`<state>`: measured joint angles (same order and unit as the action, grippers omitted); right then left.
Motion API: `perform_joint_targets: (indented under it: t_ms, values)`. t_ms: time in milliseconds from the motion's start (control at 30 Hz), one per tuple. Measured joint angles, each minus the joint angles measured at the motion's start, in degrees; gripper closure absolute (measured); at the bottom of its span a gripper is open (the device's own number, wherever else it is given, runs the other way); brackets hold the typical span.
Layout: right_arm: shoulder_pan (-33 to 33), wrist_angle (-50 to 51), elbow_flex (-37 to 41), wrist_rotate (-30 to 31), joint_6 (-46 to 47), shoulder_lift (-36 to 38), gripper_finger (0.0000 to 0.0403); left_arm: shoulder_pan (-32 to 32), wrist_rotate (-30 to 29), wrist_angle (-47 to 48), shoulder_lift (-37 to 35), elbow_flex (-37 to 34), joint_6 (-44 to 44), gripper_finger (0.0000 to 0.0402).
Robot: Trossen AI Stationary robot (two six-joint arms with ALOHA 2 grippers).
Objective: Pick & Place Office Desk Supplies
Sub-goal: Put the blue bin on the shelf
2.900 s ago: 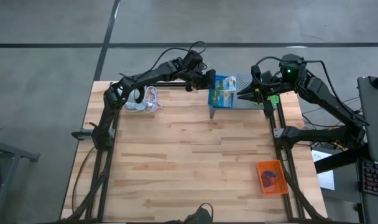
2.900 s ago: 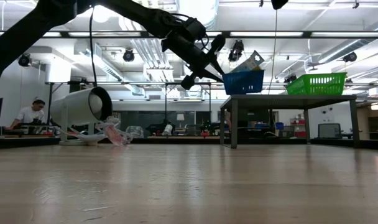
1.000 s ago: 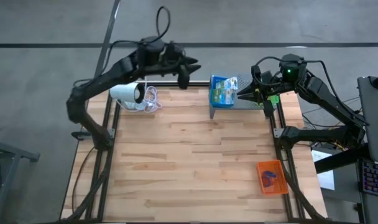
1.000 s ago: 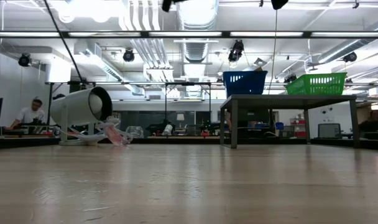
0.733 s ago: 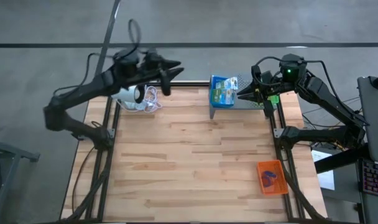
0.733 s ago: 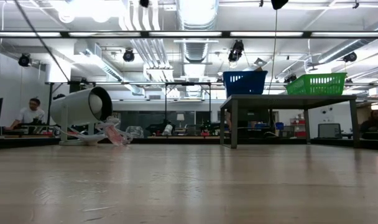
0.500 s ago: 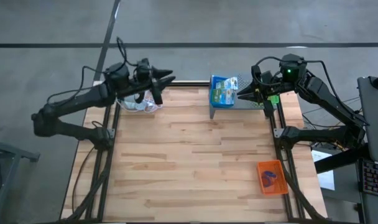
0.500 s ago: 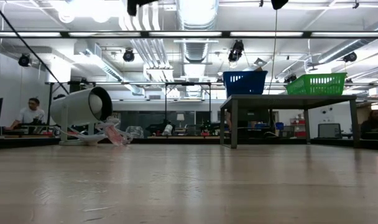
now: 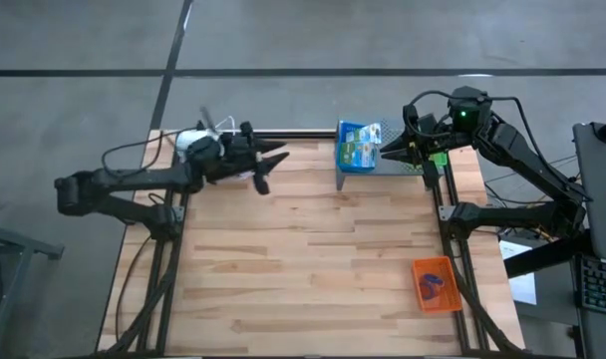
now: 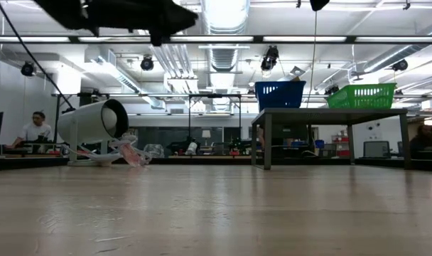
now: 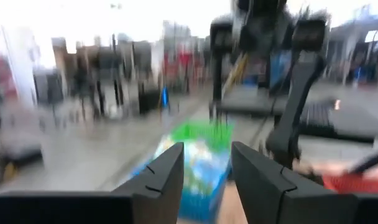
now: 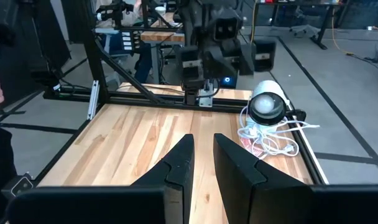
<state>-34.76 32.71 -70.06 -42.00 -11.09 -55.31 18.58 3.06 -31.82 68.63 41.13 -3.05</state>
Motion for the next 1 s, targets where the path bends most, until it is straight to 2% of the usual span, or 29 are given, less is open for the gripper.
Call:
perform_joint_targets:
  t_ms: [167,300,433,667,800,1000]
  values:
    - [0.02,0.0,0.0,0.0,0.0,0.0,0.0344,-0.05,2.53,-14.66,-4.95,-10.47,-3.02,0.0267]
    - [0.0,0.0,0.0,0.0,0.0,0.0,0.0344,-0.21,3.04,-17.07,-12.27,-17.11,-2.34,0.0267]
    - [0.01,0.0,0.0,0.0,0.0,0.0,0.0344,-0.17,0.48,-11.1,-20.8,-19.78,0.16,0.0267]
    - [0.02,0.0,0.0,0.0,0.0,0.0,0.0344,-0.16,-3.07,9.9,-33.47,-18.63,0.17,0.0267]
    - [0.0,0.0,0.0,0.0,0.0,0.0,0.0344,-0.16,-3.77,12.92,-37.26,-19.01,0.06,0.0268]
    - [0.01,0.01,0.0,0.0,0.0,0.0,0.0344,-0.16,-3.7,15.01,-37.93,-18.57,2.2,0.0268]
